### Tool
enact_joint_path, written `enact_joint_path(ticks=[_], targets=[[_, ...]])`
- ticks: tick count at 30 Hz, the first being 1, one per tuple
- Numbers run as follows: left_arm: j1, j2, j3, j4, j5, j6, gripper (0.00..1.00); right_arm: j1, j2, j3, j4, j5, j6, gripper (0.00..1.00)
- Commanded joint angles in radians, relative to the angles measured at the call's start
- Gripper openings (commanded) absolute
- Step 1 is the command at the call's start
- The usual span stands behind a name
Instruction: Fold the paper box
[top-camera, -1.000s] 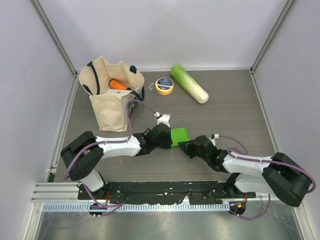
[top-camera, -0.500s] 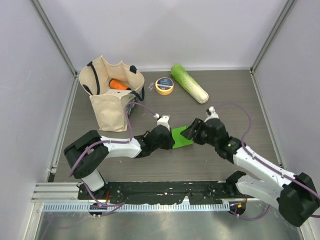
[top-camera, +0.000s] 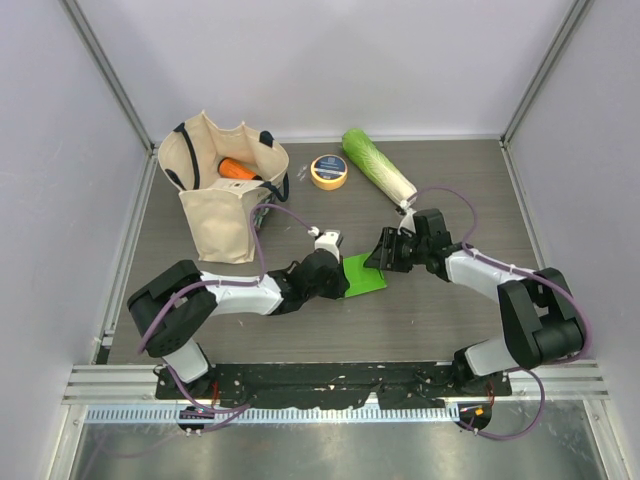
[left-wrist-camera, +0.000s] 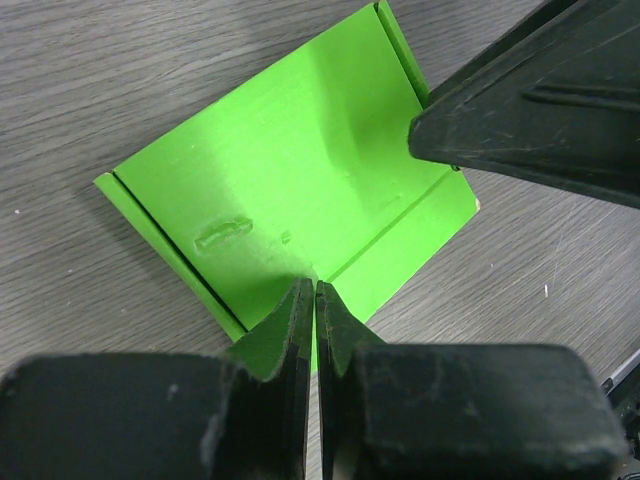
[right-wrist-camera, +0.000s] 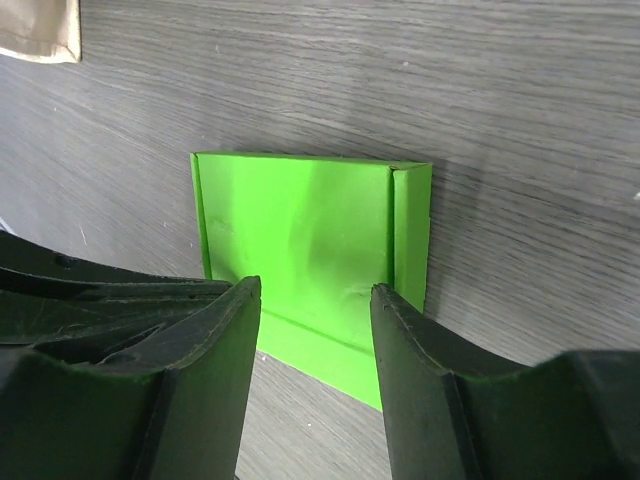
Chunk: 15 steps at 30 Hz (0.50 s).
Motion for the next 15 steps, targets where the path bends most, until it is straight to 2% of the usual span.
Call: enact_joint_path(ticks=[1,4,8,12,15], targets=[[0.004,0.004,-0.001,-0.120,0.016,0.043,0.08,-0.003,0.019,-0.046,0.143,0.001,-0.029,0.52],[0.009,0.005,0.002,-0.119,0.022,0.043,0.08,-0.003,0.016,-0.066,0.156,0.057,-0.034,0.50],[0.009,0.010,0.002,-0.119,0.028,0.042,0.09,-0.002,-0.043,-0.045,0.052,0.150,-0.063,0.49],[0.013,0.030,0.011,-0.114,0.037,0.042,0.08,-0.002,-0.076,-0.014,-0.021,0.192,-0.075,0.50],[0.015,0.036,0.019,-0.113,0.045,0.040,0.08,-0.002,-0.065,-0.022,-0.001,0.192,-0.081,0.52]])
